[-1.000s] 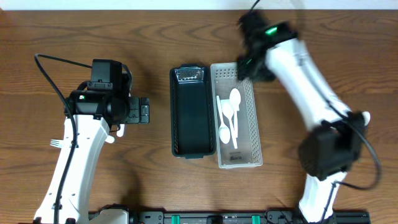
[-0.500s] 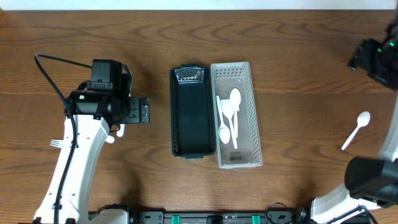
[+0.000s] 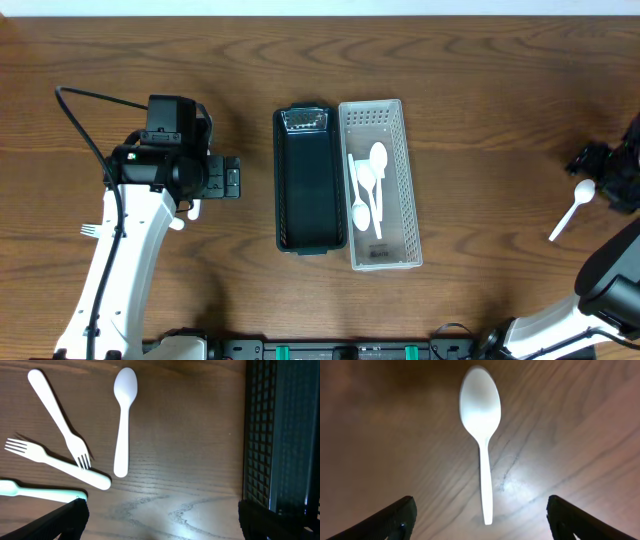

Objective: Pack container
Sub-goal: 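Grasp the last white spoon on the right with the right gripper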

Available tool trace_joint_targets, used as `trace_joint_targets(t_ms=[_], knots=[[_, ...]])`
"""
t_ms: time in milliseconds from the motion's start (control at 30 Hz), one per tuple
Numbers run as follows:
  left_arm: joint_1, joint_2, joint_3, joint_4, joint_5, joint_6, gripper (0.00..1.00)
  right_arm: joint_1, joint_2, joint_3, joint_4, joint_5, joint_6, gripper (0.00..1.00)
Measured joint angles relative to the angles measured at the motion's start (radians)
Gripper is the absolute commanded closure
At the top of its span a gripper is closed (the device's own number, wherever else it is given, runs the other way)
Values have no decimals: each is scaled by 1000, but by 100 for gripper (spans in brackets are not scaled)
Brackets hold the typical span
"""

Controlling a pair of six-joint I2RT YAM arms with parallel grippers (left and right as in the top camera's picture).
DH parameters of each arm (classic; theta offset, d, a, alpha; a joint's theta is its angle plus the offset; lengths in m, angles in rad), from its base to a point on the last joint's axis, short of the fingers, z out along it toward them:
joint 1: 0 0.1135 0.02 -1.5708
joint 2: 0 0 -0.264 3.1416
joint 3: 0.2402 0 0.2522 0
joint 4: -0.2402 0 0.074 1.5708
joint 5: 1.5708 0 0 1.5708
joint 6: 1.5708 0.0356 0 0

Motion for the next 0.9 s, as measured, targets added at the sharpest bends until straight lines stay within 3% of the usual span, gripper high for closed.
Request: trace_joint_targets(t_ms=[333,833,900], knots=[[0,0,0,-1,0,0,2,-21,0,-188,221,-63,-70,11],[0,0,0,-4,0,0,2,-26,87,-196,264,-85,-95,12],[0,0,0,-3,0,0,2,-26,88,-195,263,-85,-96,18]])
